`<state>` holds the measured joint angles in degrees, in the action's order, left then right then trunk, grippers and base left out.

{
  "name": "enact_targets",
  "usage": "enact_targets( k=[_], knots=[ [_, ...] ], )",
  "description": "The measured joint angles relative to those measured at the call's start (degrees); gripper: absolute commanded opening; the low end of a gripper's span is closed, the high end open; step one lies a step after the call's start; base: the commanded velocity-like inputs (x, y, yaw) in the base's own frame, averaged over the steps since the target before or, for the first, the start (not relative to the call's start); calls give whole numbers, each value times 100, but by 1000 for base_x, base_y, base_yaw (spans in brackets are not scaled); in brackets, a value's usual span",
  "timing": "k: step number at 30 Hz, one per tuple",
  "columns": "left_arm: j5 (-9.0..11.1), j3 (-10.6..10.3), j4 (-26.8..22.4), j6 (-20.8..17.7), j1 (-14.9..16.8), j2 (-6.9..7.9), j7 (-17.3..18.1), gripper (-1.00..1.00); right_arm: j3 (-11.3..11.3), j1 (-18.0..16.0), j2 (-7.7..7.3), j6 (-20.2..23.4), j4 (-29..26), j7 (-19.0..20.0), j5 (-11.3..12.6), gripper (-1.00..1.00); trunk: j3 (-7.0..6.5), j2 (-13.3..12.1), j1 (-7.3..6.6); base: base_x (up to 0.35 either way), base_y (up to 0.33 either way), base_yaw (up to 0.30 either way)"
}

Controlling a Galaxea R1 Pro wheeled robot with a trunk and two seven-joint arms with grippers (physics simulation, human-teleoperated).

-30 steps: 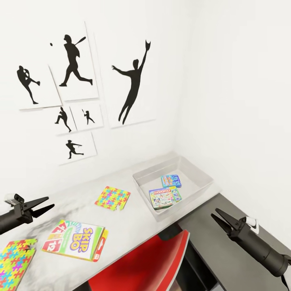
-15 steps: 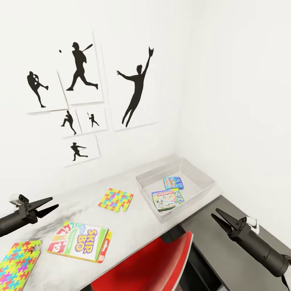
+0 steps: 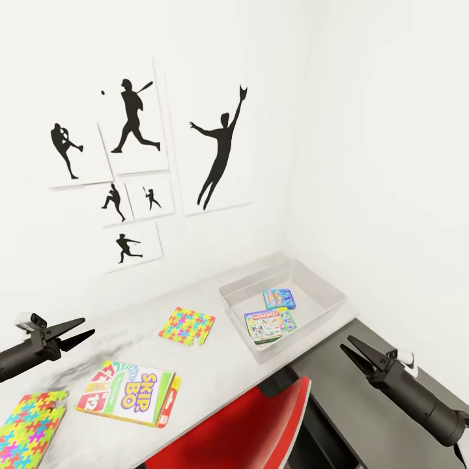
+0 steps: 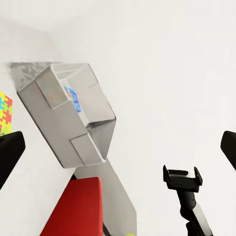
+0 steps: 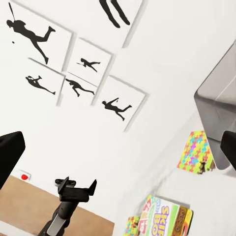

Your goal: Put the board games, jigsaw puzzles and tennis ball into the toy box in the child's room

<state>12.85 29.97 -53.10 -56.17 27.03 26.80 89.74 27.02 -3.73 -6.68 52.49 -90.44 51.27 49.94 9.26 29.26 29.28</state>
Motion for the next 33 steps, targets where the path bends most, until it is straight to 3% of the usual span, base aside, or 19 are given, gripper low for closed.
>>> enact_targets(
  k=[10, 33],
  knots=[
    [5, 0, 1, 0, 0, -8, 0, 100, 0, 0, 0, 0, 12, -11, 0, 100, -95, -1, 1, -48, 9, 0],
    [8, -1, -70, 0, -1, 1, 0, 100, -10, -1, 8, -17, 27, -50, -15, 100, -238, 0, 3, -170, 57, 23]
  ],
)
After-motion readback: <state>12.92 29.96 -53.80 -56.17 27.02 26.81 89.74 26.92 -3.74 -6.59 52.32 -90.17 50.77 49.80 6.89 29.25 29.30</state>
